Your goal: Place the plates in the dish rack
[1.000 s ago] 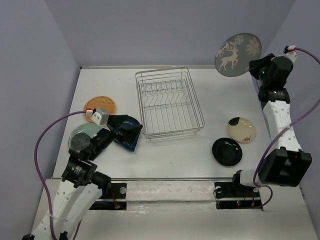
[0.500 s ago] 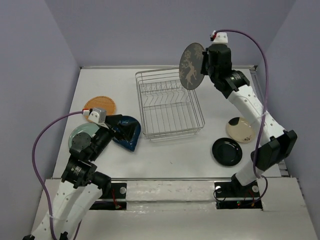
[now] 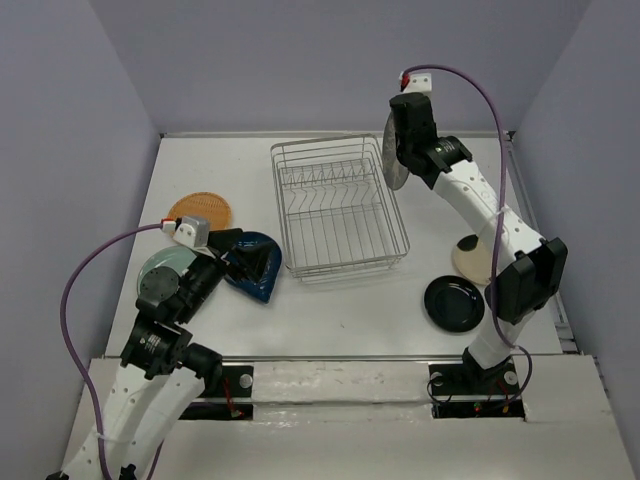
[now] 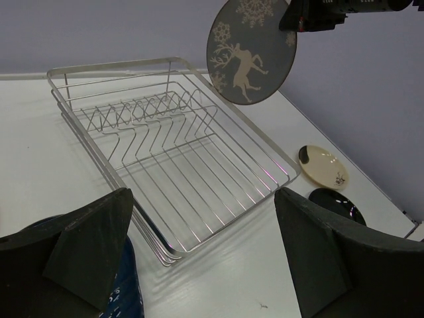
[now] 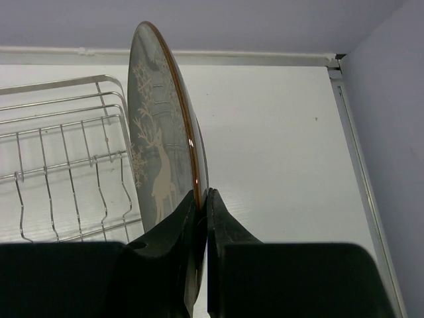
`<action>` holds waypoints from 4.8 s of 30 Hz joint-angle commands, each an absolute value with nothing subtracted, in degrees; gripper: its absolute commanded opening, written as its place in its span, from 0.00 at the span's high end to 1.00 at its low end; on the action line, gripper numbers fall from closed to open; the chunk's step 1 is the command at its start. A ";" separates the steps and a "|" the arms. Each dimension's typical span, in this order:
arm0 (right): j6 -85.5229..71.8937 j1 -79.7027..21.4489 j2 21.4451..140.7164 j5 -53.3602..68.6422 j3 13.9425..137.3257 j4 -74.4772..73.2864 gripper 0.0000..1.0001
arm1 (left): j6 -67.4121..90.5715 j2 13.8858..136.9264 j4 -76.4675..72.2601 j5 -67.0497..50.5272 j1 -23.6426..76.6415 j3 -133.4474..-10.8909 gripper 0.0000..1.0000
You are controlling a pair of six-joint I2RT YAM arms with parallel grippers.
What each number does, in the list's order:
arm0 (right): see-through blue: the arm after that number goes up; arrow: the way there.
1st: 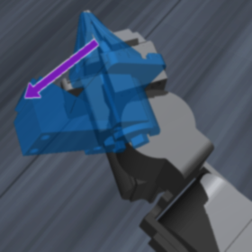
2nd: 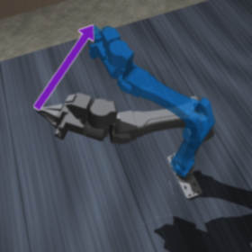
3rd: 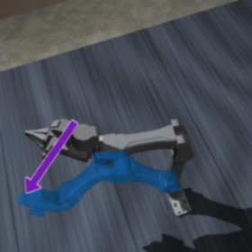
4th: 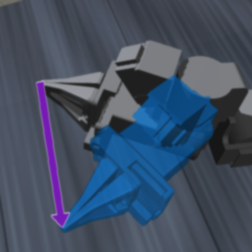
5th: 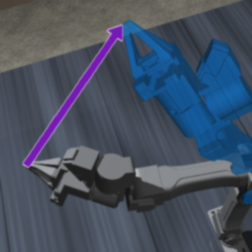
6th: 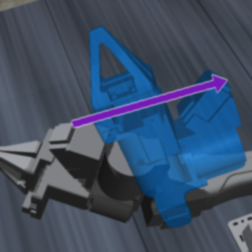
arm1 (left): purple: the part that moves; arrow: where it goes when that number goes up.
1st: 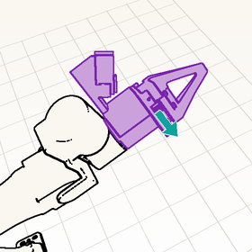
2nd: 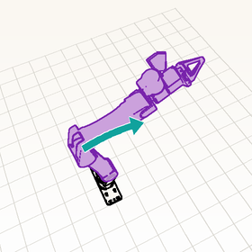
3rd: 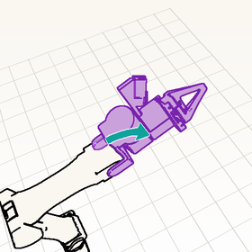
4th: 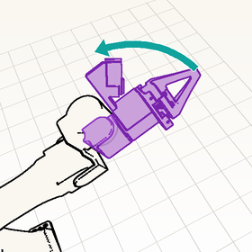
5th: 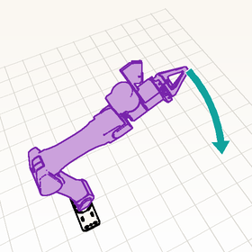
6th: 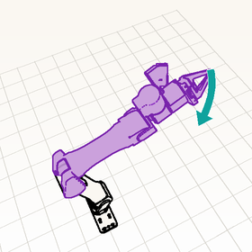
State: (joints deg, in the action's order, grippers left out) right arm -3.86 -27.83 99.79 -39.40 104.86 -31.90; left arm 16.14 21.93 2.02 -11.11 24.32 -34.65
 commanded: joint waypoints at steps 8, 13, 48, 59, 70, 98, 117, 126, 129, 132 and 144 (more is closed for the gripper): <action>-3.43 -29.44 100.02 -43.42 109.07 -24.79 0.93 | 15.21 21.71 -0.09 -11.51 24.26 -37.00 0.01; -2.20 -30.06 99.67 -44.30 110.39 -24.70 0.93 | 15.29 21.80 -0.18 -11.69 24.17 -37.00 0.01; -4.13 -32.26 111.71 -43.94 108.01 -24.43 0.71 | 15.29 21.53 -0.26 -11.78 24.35 -36.91 0.01; -14.57 -26.47 96.63 -33.77 97.17 -26.63 0.21 | 15.47 21.18 -0.35 -12.04 24.79 -36.91 0.01; -42.62 10.14 57.09 -10.47 41.27 -20.30 0.61 | 15.12 18.90 -0.09 -10.72 27.42 -37.18 0.01; -39.10 39.55 72.68 21.80 24.97 -3.79 0.61 | 14.24 16.96 -0.09 -9.49 29.62 -37.44 0.01; -37.89 21.07 44.82 -2.92 43.55 -12.10 0.93 | 14.15 18.98 -0.09 -9.67 29.44 -37.53 0.01; -25.15 -20.09 66.03 -42.55 73.35 -22.84 0.93 | 14.41 20.30 1.58 -7.56 28.92 -37.44 0.01; -20.13 -29.52 76.60 -52.28 89.08 -30.21 0.93 | 14.68 20.30 2.02 -5.37 28.83 -37.53 0.01; -12.95 -33.92 89.09 -58.69 102.01 -33.66 0.93 | 14.50 20.30 2.55 -4.22 28.65 -37.62 0.01; -8.17 -38.14 117.15 -63.38 127.53 -45.70 0.93 | 14.50 20.83 2.46 -4.83 28.65 -37.62 0.01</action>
